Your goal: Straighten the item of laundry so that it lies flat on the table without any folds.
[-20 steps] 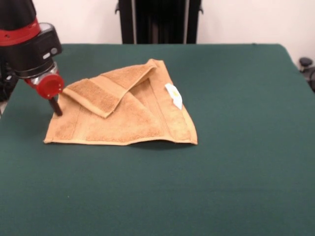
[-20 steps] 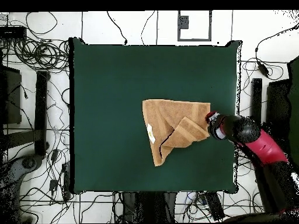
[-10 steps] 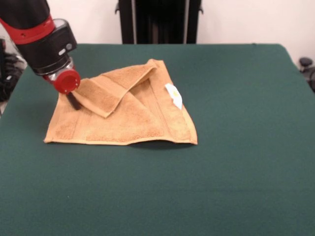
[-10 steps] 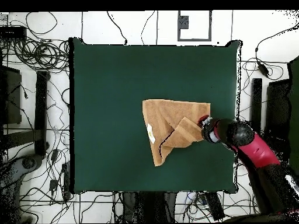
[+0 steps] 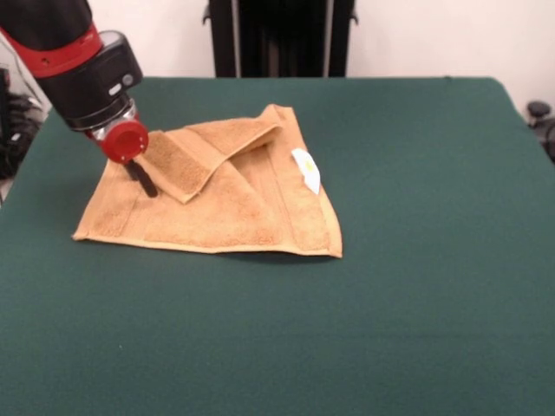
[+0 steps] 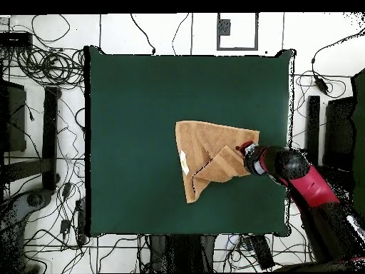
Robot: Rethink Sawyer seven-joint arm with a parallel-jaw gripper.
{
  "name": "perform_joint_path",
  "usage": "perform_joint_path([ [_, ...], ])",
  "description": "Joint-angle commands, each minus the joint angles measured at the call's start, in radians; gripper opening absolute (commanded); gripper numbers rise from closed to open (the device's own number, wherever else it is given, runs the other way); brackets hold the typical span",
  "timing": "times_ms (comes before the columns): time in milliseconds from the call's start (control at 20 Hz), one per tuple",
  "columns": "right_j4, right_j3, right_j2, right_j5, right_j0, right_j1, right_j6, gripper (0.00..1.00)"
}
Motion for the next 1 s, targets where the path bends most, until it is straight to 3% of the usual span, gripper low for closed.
perform_joint_path([
  [50, 0.047, 0.15, 0.07, -0.059, 0.051, 0.03, 0.147, 1.0],
  [350, 0.05, 0.163, 0.07, -0.055, 0.054, 0.037, 0.143, 1.0],
  [700, 0.055, 0.173, 0.076, 0.064, 0.04, 0.027, 0.094, 1.0],
  [1000, 0.03, 0.102, -0.013, 0.311, 0.091, -0.006, 0.096, 1.0],
])
